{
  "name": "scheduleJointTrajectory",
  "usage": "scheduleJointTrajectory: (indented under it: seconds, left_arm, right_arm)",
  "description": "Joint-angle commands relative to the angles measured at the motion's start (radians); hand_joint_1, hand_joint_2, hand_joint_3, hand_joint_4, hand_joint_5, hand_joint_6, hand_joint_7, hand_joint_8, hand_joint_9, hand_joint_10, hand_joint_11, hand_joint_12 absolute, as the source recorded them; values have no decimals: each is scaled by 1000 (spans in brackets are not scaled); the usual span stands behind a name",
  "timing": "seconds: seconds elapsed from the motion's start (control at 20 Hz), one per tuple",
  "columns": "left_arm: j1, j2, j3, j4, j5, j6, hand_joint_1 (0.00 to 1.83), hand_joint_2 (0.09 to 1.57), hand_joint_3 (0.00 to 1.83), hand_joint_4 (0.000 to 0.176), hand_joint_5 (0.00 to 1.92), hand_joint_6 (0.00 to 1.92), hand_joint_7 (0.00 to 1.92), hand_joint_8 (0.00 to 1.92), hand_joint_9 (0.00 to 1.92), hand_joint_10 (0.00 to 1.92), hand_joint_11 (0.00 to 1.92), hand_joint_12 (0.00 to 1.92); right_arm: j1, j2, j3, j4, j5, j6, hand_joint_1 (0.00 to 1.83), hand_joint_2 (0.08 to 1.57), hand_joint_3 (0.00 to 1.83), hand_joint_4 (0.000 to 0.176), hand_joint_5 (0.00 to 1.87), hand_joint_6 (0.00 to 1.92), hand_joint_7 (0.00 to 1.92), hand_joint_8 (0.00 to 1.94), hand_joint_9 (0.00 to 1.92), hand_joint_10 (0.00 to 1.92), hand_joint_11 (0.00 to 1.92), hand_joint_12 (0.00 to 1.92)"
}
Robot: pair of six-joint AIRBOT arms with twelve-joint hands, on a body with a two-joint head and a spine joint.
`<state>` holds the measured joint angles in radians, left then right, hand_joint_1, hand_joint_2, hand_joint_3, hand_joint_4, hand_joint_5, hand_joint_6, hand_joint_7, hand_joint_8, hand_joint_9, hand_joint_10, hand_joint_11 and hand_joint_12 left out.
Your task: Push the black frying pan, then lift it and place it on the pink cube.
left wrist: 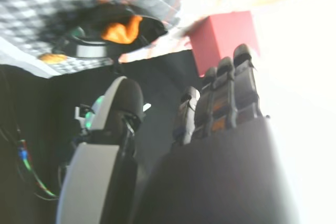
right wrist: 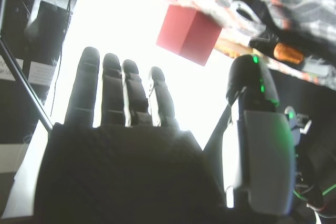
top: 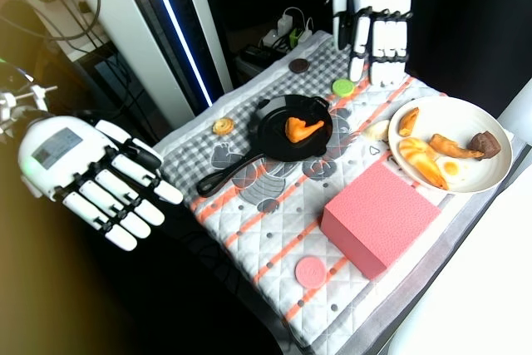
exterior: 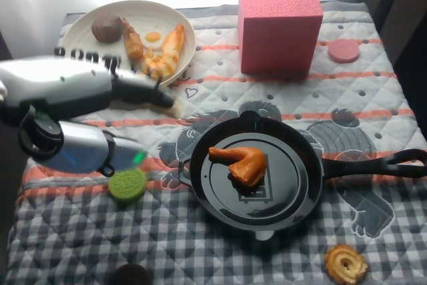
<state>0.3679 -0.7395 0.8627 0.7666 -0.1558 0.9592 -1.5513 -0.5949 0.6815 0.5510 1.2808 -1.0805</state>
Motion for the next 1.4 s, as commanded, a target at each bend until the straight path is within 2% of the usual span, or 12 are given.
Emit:
scheduleJointTrajectory:
  seconds: [0.0,0.1,0.15,0.3,0.4,0.5,0.55,0.6,0.75,1.0,1.2,1.35]
  left_arm:
    - [-8,3,0,-14,-64,-5,388,1391,1,0,340,13,297,8,249,63,0,1130]
    - [-5,-3,0,-4,-57,-5,393,1386,0,0,345,7,308,5,238,41,0,1124]
    - [-4,-6,1,-1,-55,-5,404,1379,0,0,356,8,325,6,261,41,0,1195]
    - [3,-17,2,20,-38,-5,355,1377,1,0,342,0,338,5,265,27,0,1155]
    - [22,-37,7,30,-28,-5,391,1361,0,0,374,7,353,4,287,24,0,1188]
    - [41,-58,15,32,-22,-5,391,1355,0,0,314,2,301,2,245,2,0,979]
    - [50,-69,17,38,-20,-4,412,1349,0,0,313,3,307,4,254,5,0,968]
    - [62,-77,17,42,-20,-4,405,1349,0,0,340,10,345,12,292,17,0,1029]
    - [95,-88,19,42,-20,-5,352,1363,1,0,463,41,464,23,389,37,0,1193]
    - [112,-92,19,42,-20,-5,309,1380,4,0,612,74,586,24,488,49,0,1307]
    - [108,-92,19,42,-23,-5,320,1385,1,0,599,58,561,6,460,30,0,1281]
    - [109,-97,14,42,-40,-5,327,1383,0,0,573,36,534,2,430,13,0,1183]
  right_arm:
    - [9,-1,0,6,102,-5,671,1192,13,0,0,0,53,5,23,279,0,1097]
    - [9,-1,0,6,102,-7,671,1203,2,0,1,0,47,0,49,193,0,985]
    - [10,0,1,6,102,-7,656,1210,1,0,1,0,60,2,70,166,0,1006]
    - [11,0,3,10,102,-7,646,1217,1,0,0,0,56,0,77,111,0,882]
    - [17,-3,3,11,103,-7,672,1208,0,0,17,2,67,1,102,93,0,985]
    - [22,-15,6,16,110,-7,673,1217,1,0,22,2,62,2,106,74,0,1011]
    - [25,-21,9,17,110,-7,664,1218,0,0,23,1,71,3,117,74,0,1061]
    - [29,-28,11,19,110,-7,649,1218,0,0,26,1,81,4,123,72,0,1096]
    - [35,-35,13,23,110,-7,630,1229,2,0,10,0,58,0,105,55,0,945]
    - [36,-46,15,32,110,-7,626,1231,1,0,8,1,58,2,118,54,0,1083]
    - [35,-52,15,38,110,-7,604,1240,1,0,8,1,55,2,109,38,0,893]
    - [35,-52,15,45,110,-7,612,1243,0,0,13,1,61,2,125,39,0,1008]
